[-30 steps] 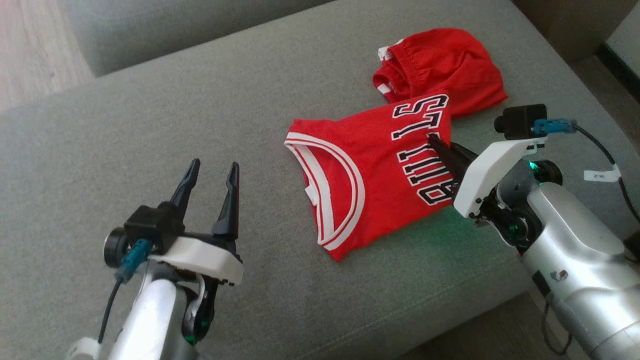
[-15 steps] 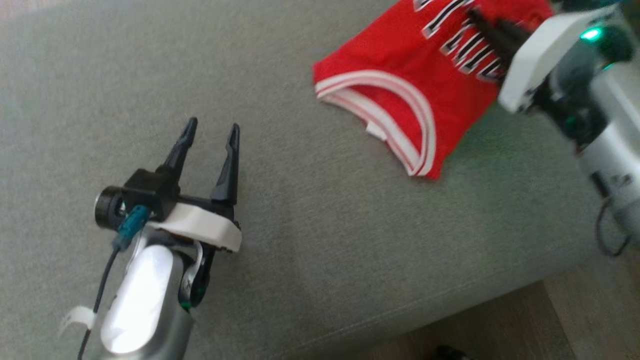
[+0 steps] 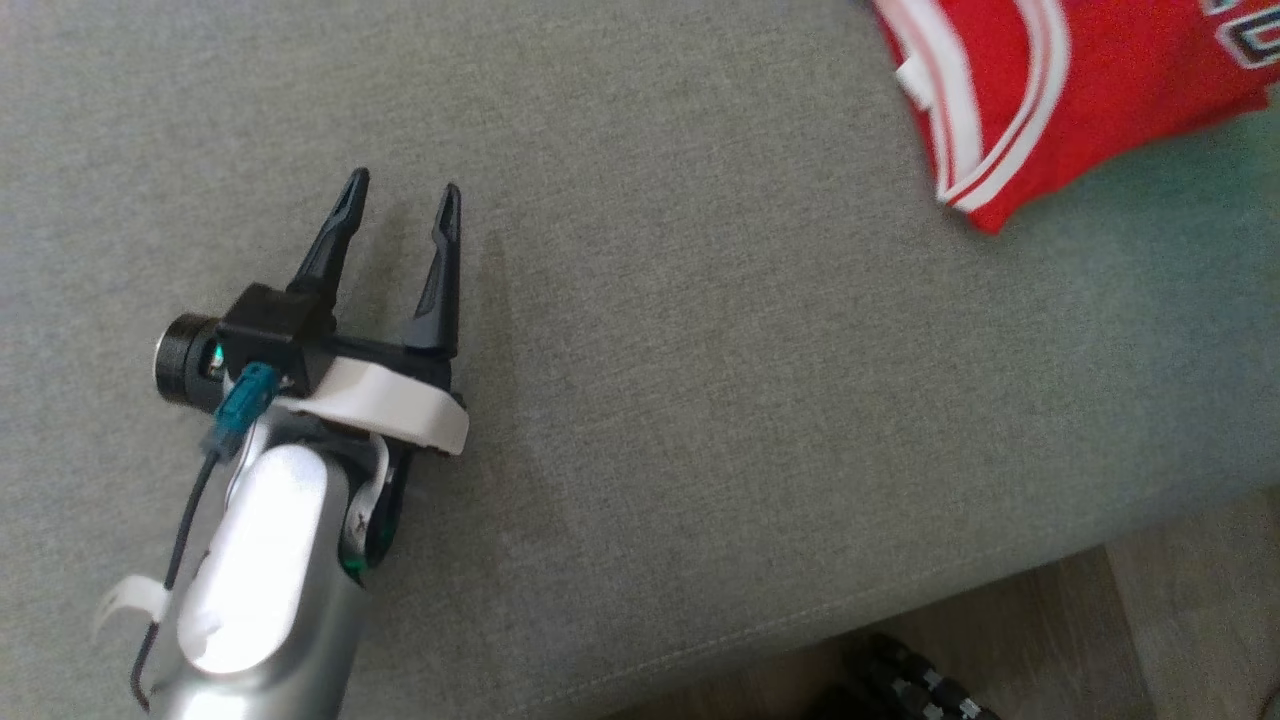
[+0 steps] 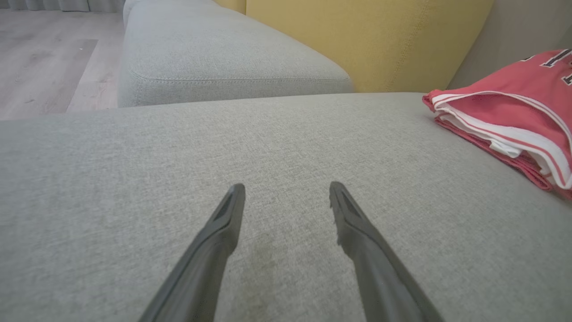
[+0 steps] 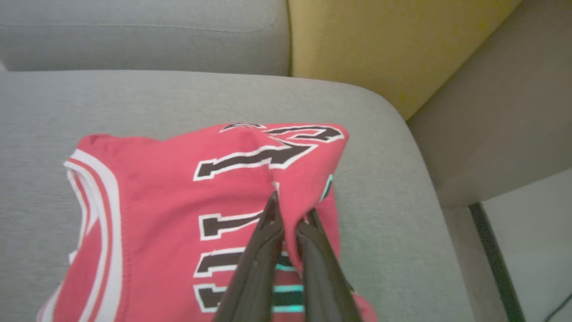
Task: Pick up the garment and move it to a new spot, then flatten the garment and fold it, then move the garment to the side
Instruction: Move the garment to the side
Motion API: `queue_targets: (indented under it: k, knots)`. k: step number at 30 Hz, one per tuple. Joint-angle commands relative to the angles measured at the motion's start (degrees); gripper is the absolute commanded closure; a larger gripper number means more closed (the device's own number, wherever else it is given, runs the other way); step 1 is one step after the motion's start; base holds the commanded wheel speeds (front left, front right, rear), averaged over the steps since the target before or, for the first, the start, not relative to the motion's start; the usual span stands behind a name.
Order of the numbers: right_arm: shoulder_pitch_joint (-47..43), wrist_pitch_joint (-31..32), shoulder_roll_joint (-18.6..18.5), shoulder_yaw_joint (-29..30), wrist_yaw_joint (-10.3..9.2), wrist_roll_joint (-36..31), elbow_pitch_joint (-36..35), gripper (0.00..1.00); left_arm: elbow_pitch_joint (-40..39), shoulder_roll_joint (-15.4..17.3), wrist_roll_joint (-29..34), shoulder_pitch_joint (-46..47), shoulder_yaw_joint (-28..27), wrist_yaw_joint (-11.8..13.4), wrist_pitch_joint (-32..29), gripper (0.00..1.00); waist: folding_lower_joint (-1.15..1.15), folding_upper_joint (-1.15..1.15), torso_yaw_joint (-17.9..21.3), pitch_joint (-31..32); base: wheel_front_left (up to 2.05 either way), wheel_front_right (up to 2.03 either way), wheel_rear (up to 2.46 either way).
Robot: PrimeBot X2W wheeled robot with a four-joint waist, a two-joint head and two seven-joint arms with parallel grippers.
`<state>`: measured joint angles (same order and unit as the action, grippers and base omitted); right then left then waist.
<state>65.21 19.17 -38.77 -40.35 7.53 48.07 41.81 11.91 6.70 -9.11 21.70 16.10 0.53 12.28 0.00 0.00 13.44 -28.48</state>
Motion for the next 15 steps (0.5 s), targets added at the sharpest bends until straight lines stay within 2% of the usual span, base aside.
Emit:
queue_targets:
  k: [1, 5, 6, 7, 15]
  knots:
    - [1.19, -0.41, -2.45, 0.72, -0.04, -1.47, 0.03, 1.0, -2.21, 0.96, 0.63, 2.26, -1.17, 0.24, -0.15, 0.0, 0.0, 0.0, 0.21, -1.06, 0.0, 0.0, 0.0]
    - [2.23, -2.56, -1.57, 0.52, -0.04, -6.35, 3.74, 0.98, -2.51, 1.18, 0.74, 3.33, -0.94, 0.33, -0.49, 0.0, 0.0, 0.0, 0.31, -2.45, 0.0, 0.0, 0.0]
    - [2.46, -3.31, -0.95, 0.57, -0.04, -7.66, 4.96, 0.53, -2.59, 1.22, 0.76, 3.62, -0.89, 0.35, -0.57, 0.0, 0.0, 0.0, 0.28, -2.71, 0.0, 0.0, 0.0]
    - [2.55, -3.95, -0.08, 0.79, -0.04, -8.48, 6.19, 0.0, -2.64, 1.25, 0.75, 3.88, -0.85, 0.37, -0.64, 0.0, 0.0, 0.0, 0.22, -2.9, 0.0, 0.0, 0.0]
    - [4.22, -9.54, 3.46, 3.04, -0.04, -16.05, 15.32, 0.0, -2.54, 1.64, -0.12, 4.11, -1.88, 1.2, 0.18, 0.0, 0.0, 0.0, -0.71, -1.27, 0.0, 0.0, 0.0]
